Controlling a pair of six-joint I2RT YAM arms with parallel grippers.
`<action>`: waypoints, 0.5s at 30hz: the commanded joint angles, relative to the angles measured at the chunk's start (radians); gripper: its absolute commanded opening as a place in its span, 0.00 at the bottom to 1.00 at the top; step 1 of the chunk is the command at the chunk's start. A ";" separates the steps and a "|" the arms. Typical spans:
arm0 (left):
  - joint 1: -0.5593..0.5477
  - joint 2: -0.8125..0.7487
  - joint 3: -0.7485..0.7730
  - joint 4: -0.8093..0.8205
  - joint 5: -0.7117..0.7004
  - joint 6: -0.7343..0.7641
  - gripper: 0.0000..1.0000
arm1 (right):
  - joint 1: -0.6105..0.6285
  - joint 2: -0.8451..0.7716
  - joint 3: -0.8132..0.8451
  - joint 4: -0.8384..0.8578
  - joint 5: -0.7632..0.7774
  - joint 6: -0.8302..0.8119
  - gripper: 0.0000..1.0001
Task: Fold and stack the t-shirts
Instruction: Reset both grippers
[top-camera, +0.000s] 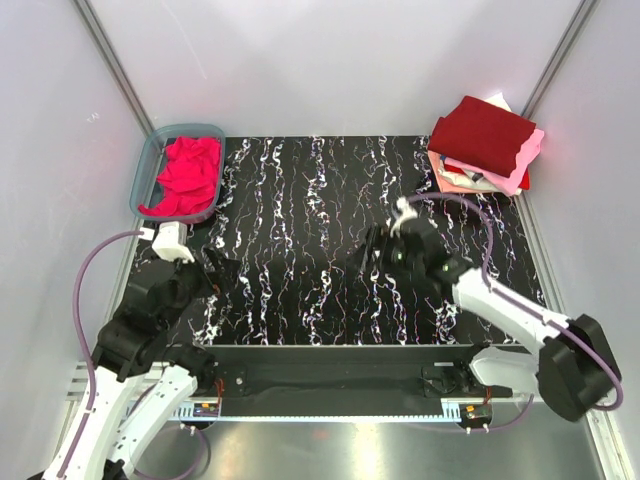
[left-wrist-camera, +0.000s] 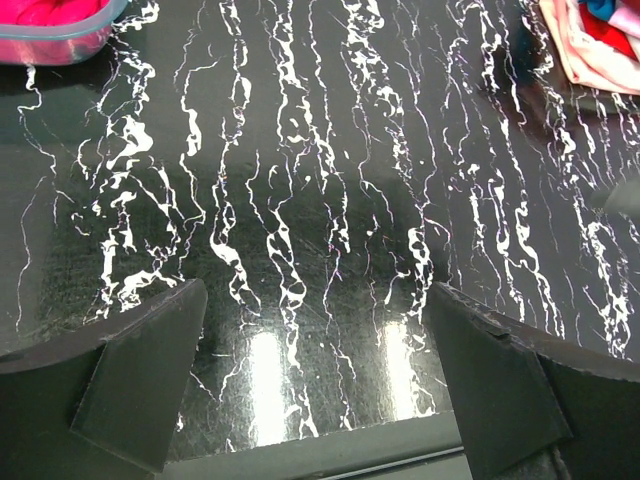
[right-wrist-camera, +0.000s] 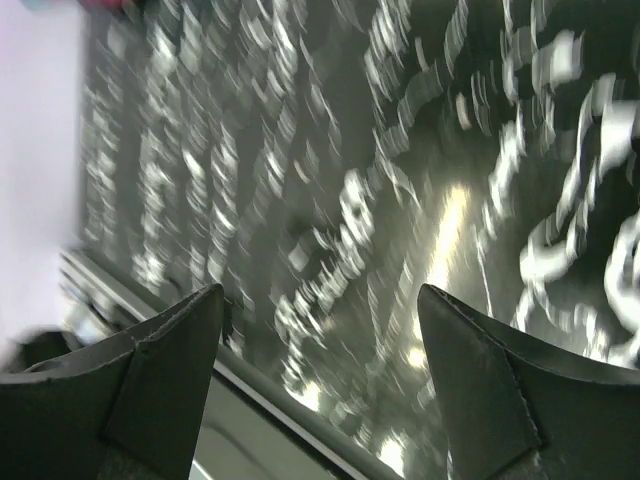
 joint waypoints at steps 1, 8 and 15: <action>0.008 0.012 -0.001 0.035 -0.046 0.004 0.99 | 0.095 -0.126 -0.161 0.266 0.142 0.055 0.86; 0.028 0.071 0.016 0.023 -0.111 0.002 0.99 | 0.198 -0.118 -0.379 0.500 0.173 0.072 0.89; 0.029 0.110 0.008 0.107 -0.193 0.079 0.99 | 0.200 -0.074 -0.352 0.508 0.145 0.058 0.92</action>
